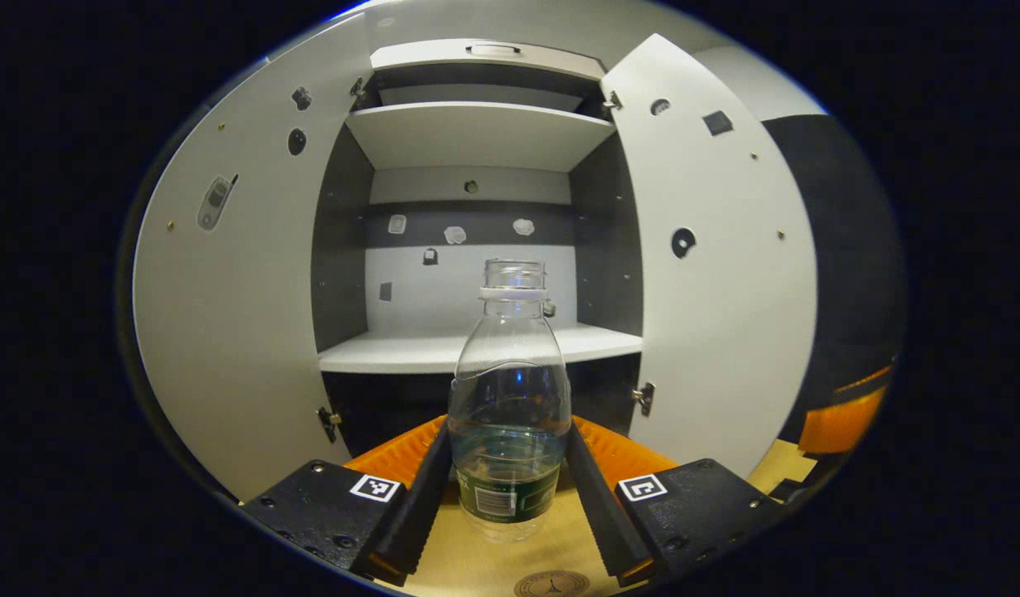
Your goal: Grasp the bottle in the cabinet with the left hand and place it on the coaster, then close the right door with the right hand and the left door with the left hand.
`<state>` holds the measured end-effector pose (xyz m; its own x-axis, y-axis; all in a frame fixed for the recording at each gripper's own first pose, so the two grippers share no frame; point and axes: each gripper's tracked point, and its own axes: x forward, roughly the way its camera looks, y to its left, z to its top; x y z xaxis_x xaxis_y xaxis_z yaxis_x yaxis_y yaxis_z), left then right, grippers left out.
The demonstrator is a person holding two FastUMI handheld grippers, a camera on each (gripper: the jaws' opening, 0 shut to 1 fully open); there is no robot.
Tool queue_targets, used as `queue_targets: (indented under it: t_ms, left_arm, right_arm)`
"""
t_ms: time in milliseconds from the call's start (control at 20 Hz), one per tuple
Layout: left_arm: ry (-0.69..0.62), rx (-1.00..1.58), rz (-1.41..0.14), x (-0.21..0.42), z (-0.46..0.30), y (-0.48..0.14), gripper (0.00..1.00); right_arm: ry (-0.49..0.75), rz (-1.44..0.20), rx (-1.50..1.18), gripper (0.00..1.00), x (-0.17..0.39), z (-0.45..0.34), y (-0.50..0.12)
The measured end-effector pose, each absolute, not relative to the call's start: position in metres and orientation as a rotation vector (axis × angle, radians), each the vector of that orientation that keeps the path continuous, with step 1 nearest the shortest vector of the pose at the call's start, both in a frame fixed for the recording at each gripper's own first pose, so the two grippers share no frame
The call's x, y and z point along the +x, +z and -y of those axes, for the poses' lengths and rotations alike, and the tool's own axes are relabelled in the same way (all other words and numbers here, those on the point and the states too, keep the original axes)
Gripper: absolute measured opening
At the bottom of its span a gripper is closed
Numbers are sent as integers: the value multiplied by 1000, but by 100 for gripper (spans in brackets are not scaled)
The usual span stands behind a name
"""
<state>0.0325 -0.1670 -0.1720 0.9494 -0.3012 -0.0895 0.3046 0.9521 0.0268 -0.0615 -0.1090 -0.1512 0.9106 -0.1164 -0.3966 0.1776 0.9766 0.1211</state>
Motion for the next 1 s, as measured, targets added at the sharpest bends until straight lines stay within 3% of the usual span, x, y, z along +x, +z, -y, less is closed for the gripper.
queue_targets:
  t_ms: [500,1000]
  left_arm:
    - [-355,0,-332,-21,179,-328,82]
    - [-363,-10,-323,-22,189,-354,82]
  right_arm:
    - [-253,-483,139,100,-89,146,-200]
    - [-233,-556,123,100,-95,146,-227]
